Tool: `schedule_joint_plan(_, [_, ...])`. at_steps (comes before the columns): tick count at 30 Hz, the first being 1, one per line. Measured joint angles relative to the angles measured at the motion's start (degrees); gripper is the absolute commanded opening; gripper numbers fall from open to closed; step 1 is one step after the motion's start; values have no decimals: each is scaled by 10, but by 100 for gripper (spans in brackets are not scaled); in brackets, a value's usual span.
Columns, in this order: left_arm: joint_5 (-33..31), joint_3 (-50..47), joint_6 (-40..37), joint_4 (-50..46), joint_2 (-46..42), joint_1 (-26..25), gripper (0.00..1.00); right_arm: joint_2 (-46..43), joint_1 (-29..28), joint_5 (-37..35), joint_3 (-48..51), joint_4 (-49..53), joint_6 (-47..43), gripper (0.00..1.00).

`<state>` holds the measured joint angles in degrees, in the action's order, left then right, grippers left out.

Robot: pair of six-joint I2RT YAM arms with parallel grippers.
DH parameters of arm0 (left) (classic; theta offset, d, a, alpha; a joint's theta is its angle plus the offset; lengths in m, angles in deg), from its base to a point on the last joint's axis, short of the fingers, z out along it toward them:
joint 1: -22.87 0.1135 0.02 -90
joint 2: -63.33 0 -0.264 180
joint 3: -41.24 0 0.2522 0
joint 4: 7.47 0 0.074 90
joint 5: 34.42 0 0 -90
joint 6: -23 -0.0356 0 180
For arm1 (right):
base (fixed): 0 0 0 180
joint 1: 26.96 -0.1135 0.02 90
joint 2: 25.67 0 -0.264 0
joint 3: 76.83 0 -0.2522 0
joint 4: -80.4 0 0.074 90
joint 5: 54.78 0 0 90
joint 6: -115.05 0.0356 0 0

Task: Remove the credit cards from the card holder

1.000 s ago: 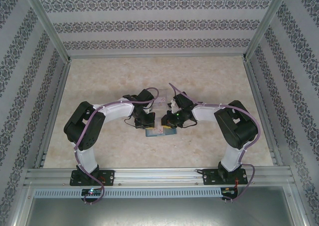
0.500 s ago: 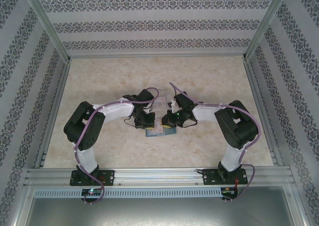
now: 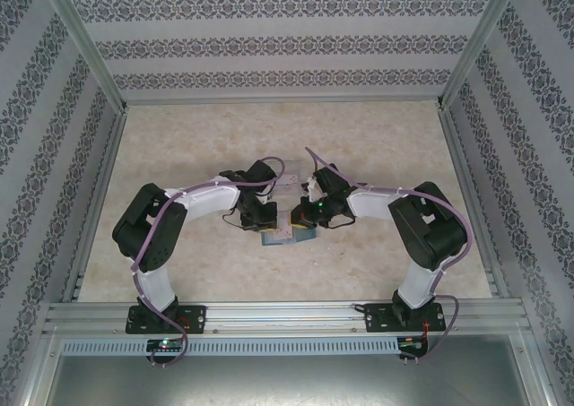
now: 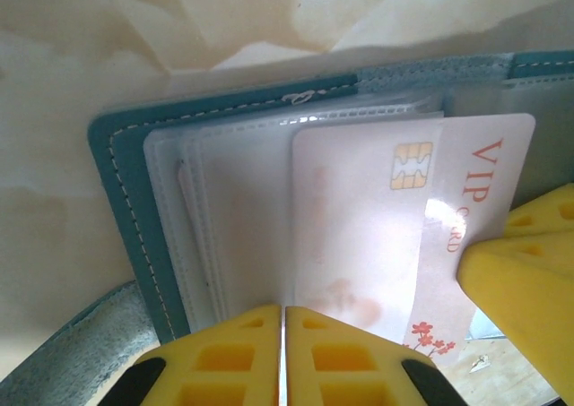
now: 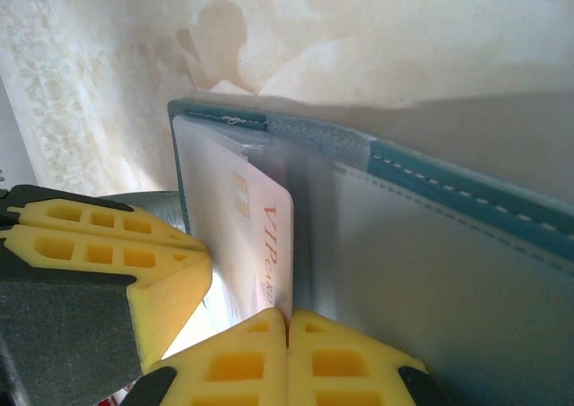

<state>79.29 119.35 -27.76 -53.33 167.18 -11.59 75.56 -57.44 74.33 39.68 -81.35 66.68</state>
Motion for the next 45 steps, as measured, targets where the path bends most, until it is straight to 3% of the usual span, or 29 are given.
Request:
schedule_joint_plan(34, [-1,-11,1,15,-17,0,6,-41,0,-29,-11,80,-35,1])
schedule_joint_plan(45, [42,-11,-2,15,-7,0,2,-41,0,-29,-15,85,-40,1])
